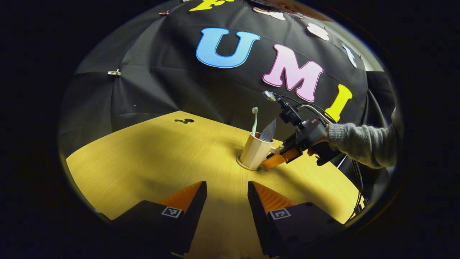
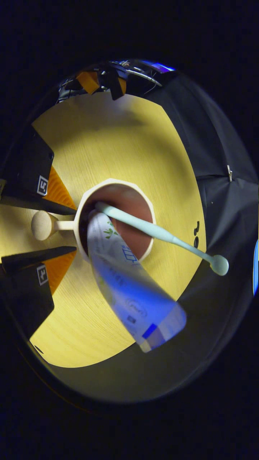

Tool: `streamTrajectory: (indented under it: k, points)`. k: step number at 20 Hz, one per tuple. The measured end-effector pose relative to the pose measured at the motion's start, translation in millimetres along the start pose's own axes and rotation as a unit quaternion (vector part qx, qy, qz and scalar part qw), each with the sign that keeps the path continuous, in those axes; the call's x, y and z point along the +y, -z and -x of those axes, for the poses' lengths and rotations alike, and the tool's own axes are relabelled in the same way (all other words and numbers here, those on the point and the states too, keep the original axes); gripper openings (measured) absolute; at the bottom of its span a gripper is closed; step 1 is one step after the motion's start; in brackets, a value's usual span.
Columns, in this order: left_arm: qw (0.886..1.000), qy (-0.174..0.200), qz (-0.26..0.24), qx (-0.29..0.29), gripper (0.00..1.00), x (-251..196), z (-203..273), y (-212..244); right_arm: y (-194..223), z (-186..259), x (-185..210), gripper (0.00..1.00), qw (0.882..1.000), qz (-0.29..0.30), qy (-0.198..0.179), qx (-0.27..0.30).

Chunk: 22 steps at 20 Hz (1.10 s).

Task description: Put the toothbrush and toothpaste on the desktop into the cup, then pick up the cup and place it on the coaster on the desktop.

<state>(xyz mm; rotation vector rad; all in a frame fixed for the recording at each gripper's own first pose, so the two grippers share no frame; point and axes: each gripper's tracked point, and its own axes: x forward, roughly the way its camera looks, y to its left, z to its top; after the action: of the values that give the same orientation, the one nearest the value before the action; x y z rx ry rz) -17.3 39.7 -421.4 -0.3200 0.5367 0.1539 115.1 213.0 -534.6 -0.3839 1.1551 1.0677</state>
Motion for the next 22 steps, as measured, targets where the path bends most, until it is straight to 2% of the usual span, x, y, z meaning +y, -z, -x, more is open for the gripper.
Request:
streamTrajectory:
  k: [1,2,5,7,8,9,10,11,12,13,16,18,22]
  points:
    - [1.000,0.003,-0.002,0.000,0.73,-2,1,-2,0,5,-1,0.57,1.000,-0.001,0.003,-0.005]
    - [1.000,0.006,-0.004,-0.001,0.73,-5,3,-4,-1,11,-3,0.65,1.000,-0.002,0.012,-0.013]
    - [1.000,0.024,-0.015,0.001,0.73,-15,9,-8,-2,33,-9,1.00,0.998,-0.018,0.036,-0.047]
    - [0.999,0.040,-0.025,-0.001,0.74,-22,14,-13,-4,54,-14,0.98,0.994,-0.037,0.060,-0.080]
    - [0.998,0.048,-0.030,-0.003,0.82,-26,17,-15,-5,66,-17,0.98,0.991,-0.044,0.073,-0.101]
    - [0.998,0.054,-0.035,-0.007,0.73,-30,20,-19,-7,80,-21,0.98,0.987,-0.051,0.091,-0.124]
    - [0.997,0.062,-0.039,-0.011,0.73,-35,23,-22,-10,95,-24,0.98,0.982,-0.057,0.105,-0.148]
    - [0.997,0.069,-0.043,-0.017,0.75,-40,26,-26,-11,111,-24,0.98,0.976,-0.064,0.119,-0.172]
    - [0.996,0.077,-0.048,-0.023,0.83,-46,30,-30,-11,127,-25,0.98,0.969,-0.069,0.133,-0.196]
    - [0.994,0.087,-0.052,-0.030,0.77,-53,34,-36,-10,144,-26,0.98,0.962,-0.074,0.148,-0.217]
    - [0.989,0.114,-0.067,-0.060,0.85,-77,43,-56,2,190,-23,0.98,0.940,-0.088,0.186,-0.271]
    - [0.986,0.119,-0.089,-0.079,0.87,-89,48,-72,6,214,-21,0.98,0.927,-0.096,0.202,-0.301]
    - [0.981,0.100,-0.120,-0.118,0.90,-115,58,-117,21,263,-3,0.98,0.900,-0.119,0.214,-0.362]
